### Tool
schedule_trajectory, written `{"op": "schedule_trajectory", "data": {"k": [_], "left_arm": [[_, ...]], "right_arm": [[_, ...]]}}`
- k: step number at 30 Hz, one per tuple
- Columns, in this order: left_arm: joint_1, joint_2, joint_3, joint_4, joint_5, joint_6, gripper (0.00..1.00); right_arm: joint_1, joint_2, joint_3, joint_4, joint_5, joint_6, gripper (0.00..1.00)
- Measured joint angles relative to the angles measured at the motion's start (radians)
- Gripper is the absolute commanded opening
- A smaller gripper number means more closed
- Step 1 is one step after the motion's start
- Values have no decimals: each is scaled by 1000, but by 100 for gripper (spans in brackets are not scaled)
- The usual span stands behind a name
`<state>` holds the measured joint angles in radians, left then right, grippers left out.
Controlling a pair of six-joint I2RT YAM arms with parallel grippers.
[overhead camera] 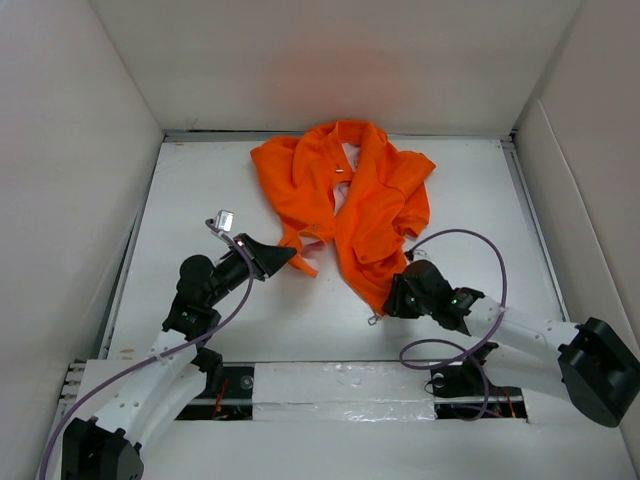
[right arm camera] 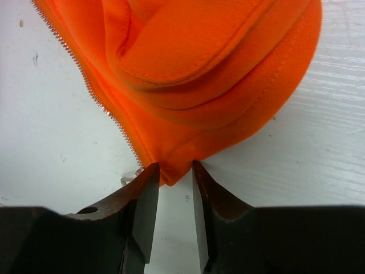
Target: Zip up the jacket
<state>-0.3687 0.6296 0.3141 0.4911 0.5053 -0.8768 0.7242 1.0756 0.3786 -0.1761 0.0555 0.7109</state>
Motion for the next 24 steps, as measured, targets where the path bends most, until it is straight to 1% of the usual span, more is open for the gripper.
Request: {"op": "schedule_trajectory", "data": {"k": [2, 3, 4, 7, 8, 9, 11, 13, 14, 15, 16, 17, 19, 20, 21, 22, 23, 24], "left_arm": [[0, 1, 0, -1, -3, 2, 0], [0, 2, 0, -2, -5, 3, 0], [0, 2, 0, -2, -6, 3, 0], [0, 2, -1, -2, -9, 4, 0], [0, 2, -2, -2, -9, 4, 0], [0, 2, -4, -1, -10, 4, 0], [0, 2, -9, -3, -10, 4, 0], [0, 1, -11, -4, -11, 4, 0], [0, 0, -11, -4, -11, 5, 0], [0, 0, -11, -4, -12, 5, 0], [0, -1, -11, -4, -12, 5, 0], [0, -1, -11, -4, -13, 5, 0], [0, -1, -11, -4, -13, 5, 0], [0, -1, -11, -4, -13, 5, 0], [0, -1, -11, -4, -13, 5, 0], [0, -1, -11, -4, -13, 5, 0], [0, -1, -11, -4, -14, 5, 0], [0, -1, -11, -5, -15, 6, 0]], "right_arm": [[21, 20, 16, 0, 8, 0, 51], [34, 32, 27, 1, 14, 0, 53], [47, 45, 38, 1, 21, 0, 50], [80, 93, 69, -4, 48, 0, 38], [87, 108, 78, -5, 55, 1, 34], [94, 124, 86, -7, 64, 2, 26], [109, 154, 105, -10, 82, 11, 18], [130, 185, 128, -18, 103, 24, 19], [139, 197, 138, -21, 111, 30, 22], [151, 209, 150, -26, 122, 37, 33], [163, 222, 161, -31, 133, 47, 38], [177, 234, 174, -34, 143, 52, 42], [209, 263, 204, -48, 167, 61, 42], [220, 277, 217, -51, 181, 66, 40], [230, 289, 225, -53, 194, 72, 33], [243, 299, 231, -54, 203, 77, 31], [252, 312, 235, -51, 219, 89, 19], [257, 322, 238, -50, 224, 90, 13]]}}
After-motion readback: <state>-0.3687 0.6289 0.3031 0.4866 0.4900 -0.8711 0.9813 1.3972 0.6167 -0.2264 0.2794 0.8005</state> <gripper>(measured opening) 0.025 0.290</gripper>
